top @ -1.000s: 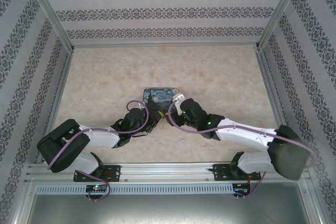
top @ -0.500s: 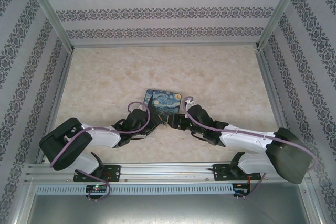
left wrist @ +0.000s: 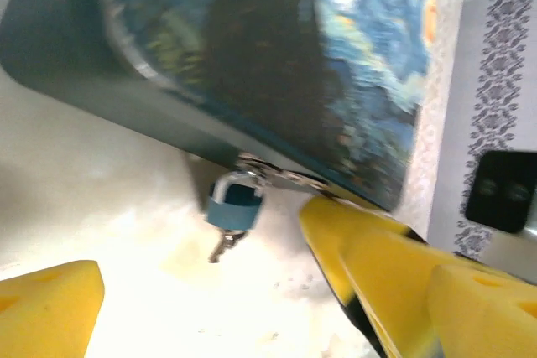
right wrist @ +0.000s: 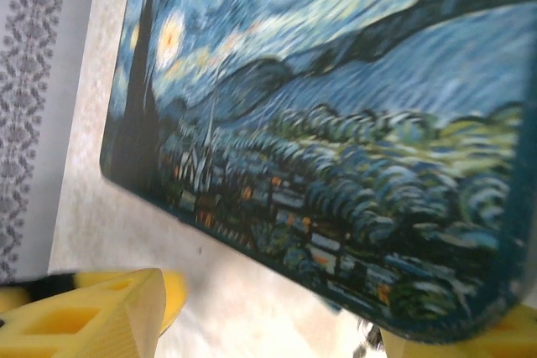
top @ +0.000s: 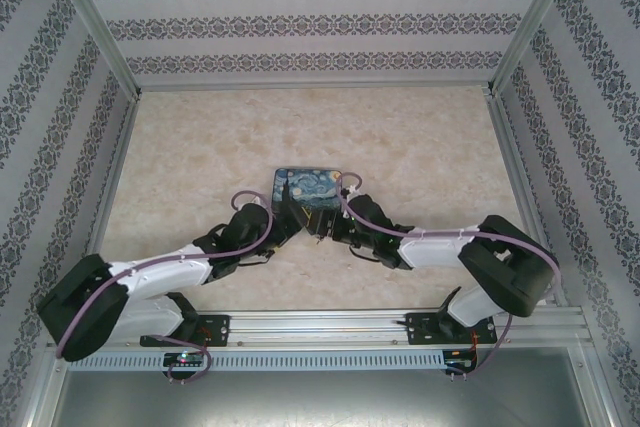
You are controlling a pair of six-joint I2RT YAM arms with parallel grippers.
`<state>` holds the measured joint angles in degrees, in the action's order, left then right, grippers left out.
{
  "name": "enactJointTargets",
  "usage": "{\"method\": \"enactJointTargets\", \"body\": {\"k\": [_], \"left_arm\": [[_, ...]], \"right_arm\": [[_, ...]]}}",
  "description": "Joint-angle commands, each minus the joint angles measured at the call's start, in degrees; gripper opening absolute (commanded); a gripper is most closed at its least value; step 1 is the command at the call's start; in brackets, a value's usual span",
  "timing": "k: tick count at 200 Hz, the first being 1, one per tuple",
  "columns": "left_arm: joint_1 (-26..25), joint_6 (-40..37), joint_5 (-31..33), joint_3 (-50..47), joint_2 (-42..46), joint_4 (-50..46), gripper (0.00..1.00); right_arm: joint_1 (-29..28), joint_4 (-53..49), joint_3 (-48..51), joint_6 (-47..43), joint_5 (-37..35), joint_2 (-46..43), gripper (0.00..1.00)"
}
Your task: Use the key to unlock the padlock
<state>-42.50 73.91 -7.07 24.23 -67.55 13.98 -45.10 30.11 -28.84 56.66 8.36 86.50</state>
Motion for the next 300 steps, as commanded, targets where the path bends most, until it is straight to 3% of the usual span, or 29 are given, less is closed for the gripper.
{"method": "enactJointTargets", "body": {"k": [1, 42, 74, 108, 175, 265, 300], "left_arm": [[2.13, -5.98, 0.37, 5.09, 2.32, -11.11, 1.00], [9.25, -13.38, -3.83, 13.70, -0.58, -19.04, 1.00], [14.11, -23.20, -5.75, 23.45, -7.04, -28.21, 1.00], [14.73, -29.56, -5.46, 30.69, -13.47, -33.42, 1.00], [15.38, -32.42, -3.39, 33.06, -16.66, -35.69, 1.00], [16.19, -32.53, -4.38, 33.71, -17.70, -35.26, 1.00], [16.44, -32.61, -4.91, 33.91, -17.96, -35.08, 1.00]], "right_arm": [[4.93, 3.17, -4.49, -1.55, 3.45, 2.35, 0.67], [11.08, 1.57, -7.65, -6.29, 11.11, 2.71, 0.65], [11.20, 2.13, -3.88, -10.29, 12.99, 2.28, 0.62], [10.42, 8.28, -0.66, -10.79, 12.11, 6.37, 0.56], [6.28, 11.01, -3.65, -11.86, 10.14, 14.04, 0.47], [5.69, 13.79, -4.91, -10.53, 8.44, 19.54, 0.40], [5.67, 14.11, -4.56, -10.09, 7.81, 19.76, 0.31]]}}
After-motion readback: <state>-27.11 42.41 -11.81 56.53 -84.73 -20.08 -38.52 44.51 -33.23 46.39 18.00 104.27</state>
